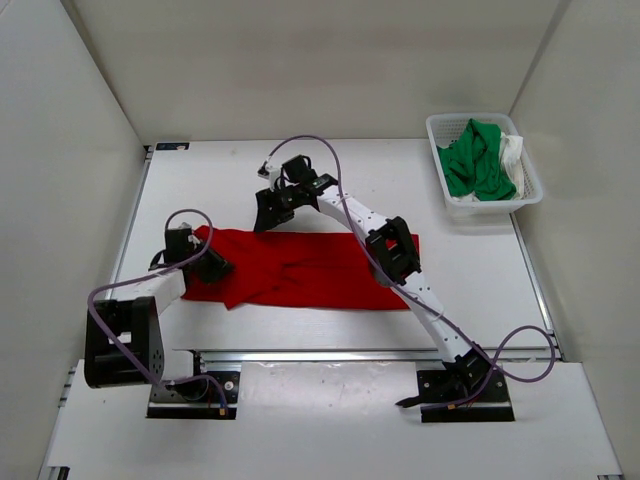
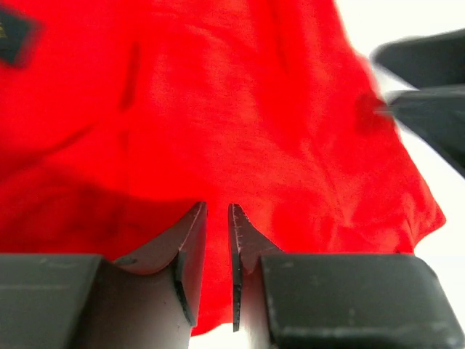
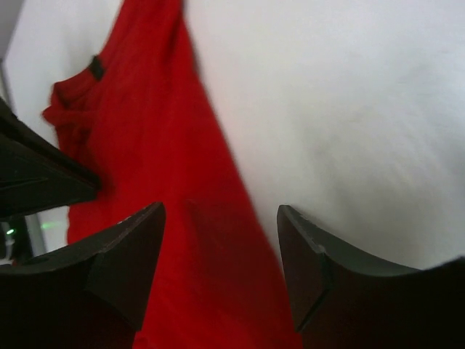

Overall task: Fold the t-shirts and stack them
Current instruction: Rotate the tshirt 90 degrees, then grab the bottom of the folded rectangular tshirt with both arms, then fold the folded rectangular tshirt in 1/3 of the way

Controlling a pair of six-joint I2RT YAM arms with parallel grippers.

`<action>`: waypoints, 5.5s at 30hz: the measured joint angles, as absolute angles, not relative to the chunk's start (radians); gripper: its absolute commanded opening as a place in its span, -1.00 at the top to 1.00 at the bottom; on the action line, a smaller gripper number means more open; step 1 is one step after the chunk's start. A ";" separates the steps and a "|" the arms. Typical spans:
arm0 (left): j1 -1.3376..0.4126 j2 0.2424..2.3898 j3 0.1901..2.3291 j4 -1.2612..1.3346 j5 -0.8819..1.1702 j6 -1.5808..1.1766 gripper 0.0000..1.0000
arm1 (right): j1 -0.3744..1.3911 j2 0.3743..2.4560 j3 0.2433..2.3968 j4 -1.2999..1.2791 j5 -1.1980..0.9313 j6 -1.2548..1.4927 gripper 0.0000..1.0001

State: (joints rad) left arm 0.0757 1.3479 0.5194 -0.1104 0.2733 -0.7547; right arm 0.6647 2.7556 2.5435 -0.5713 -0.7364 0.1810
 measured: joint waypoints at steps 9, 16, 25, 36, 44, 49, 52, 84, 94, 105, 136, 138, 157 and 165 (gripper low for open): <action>-0.091 1.250 0.736 -0.144 0.187 -0.710 0.36 | 0.704 2.804 2.543 -0.547 -0.870 0.233 0.85; -0.113 1.210 0.751 -0.125 0.183 -0.709 0.38 | 0.669 2.827 2.544 -0.440 -0.870 0.398 1.00; -0.232 1.247 0.743 -0.140 0.166 -0.696 0.20 | 0.394 2.829 2.730 -0.431 -0.584 0.675 0.02; -0.599 1.451 0.654 -0.064 0.173 -0.745 -0.19 | 0.330 2.756 2.798 -0.684 -0.251 0.570 -0.39; -0.746 1.627 0.706 0.088 0.210 -0.844 -0.24 | 0.406 2.501 2.793 -0.973 -0.041 0.389 -0.31; -0.802 1.732 0.760 0.209 0.248 -0.921 -0.15 | 0.409 2.270 2.754 -1.034 0.051 0.335 -0.30; -0.830 1.805 0.820 0.239 0.249 -0.951 0.16 | 0.416 2.152 2.678 -1.043 0.098 0.314 -0.29; -0.441 1.103 0.357 -0.238 0.386 -0.663 -0.21 | 0.480 1.213 0.493 -0.233 -0.272 0.580 0.01; -0.513 1.163 0.318 -0.086 0.442 -0.747 -0.01 | 0.455 1.245 0.387 0.018 -0.393 0.693 0.47; -0.544 1.213 0.302 -0.046 0.444 -0.772 0.94 | 0.492 1.258 0.374 0.044 -0.404 0.706 1.00; -0.319 1.445 0.916 -0.294 0.324 -0.650 1.00 | 0.340 1.649 1.195 -0.329 -0.358 0.448 0.99; -0.304 1.517 0.980 -0.278 0.295 -0.643 1.00 | 0.319 1.729 1.266 -0.339 -0.365 0.437 1.00; -0.244 1.893 1.182 -0.133 0.233 -0.631 0.34 | 0.254 2.114 1.646 -0.376 -0.420 0.390 0.37; -0.235 1.682 1.034 -0.022 0.200 -0.675 0.32 | 0.266 2.069 1.627 -0.392 -0.373 0.363 0.67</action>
State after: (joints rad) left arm -0.2348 1.6825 1.0336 -0.0223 0.2001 -0.6746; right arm 0.2665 2.0686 1.6272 -0.3923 -0.3733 0.3634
